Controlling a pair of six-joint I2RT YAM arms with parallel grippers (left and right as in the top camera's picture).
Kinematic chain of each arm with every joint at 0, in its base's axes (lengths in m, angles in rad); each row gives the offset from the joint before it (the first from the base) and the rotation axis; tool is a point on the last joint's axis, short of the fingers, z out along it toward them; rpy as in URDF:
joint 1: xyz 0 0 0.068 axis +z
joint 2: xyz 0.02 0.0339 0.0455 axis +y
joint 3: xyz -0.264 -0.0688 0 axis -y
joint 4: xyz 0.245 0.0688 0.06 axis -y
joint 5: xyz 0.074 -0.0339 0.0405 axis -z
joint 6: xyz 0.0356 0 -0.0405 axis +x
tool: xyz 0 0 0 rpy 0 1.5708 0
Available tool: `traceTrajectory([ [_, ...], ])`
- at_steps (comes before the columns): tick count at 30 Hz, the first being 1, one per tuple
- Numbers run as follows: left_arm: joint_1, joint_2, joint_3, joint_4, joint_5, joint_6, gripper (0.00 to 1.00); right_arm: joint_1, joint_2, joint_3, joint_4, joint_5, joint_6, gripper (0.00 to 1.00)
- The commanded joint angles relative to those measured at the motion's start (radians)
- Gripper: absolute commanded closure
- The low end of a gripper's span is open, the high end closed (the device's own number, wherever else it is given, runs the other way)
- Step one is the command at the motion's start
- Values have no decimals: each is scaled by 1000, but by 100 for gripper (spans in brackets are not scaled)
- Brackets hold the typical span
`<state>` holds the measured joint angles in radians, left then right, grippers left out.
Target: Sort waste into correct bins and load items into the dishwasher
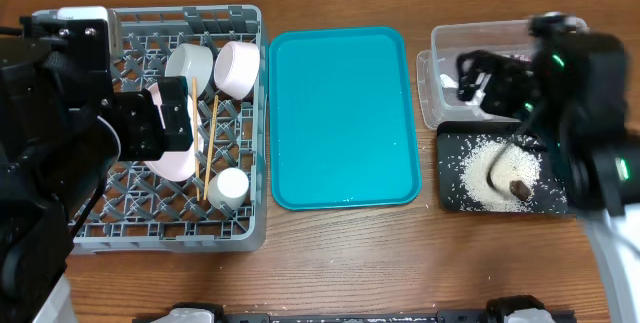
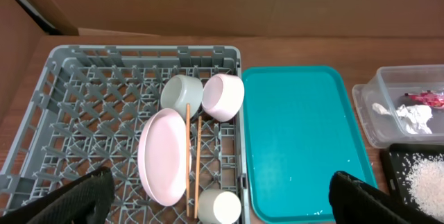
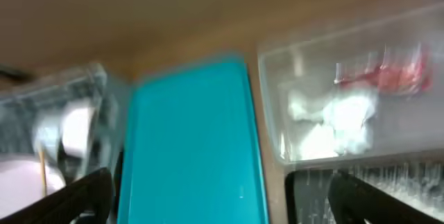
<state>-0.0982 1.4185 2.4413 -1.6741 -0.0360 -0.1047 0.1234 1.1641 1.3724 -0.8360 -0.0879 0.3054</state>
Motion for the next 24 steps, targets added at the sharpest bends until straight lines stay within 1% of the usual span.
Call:
traceTrajectory([
  [1,-7,10,-3,2,14,-7,0,-29,-197,-198,214,63,-66,0],
  [3,-7,10,-4,2,14,-7,0,-51,-303,-360,383,57,-68,0],
  [5,-7,12,-4,2,14,-7,0,-65,-389,-499,497,57,-68,0],
  [9,-7,13,-4,2,14,-7,0,-90,-594,-799,676,48,-67,0],
  [12,-7,14,-4,2,14,-7,0,-111,-733,-981,759,8,-67,0],
  [15,-7,14,-4,2,14,-7,0,-117,-871,-1135,809,-3,-67,0],
  [18,-7,14,-4,2,14,-7,0,-117,-980,-1247,832,-3,-67,0],
  [24,-7,14,-4,2,14,-7,0,-117,-1117,-1363,832,-3,-67,0],
])
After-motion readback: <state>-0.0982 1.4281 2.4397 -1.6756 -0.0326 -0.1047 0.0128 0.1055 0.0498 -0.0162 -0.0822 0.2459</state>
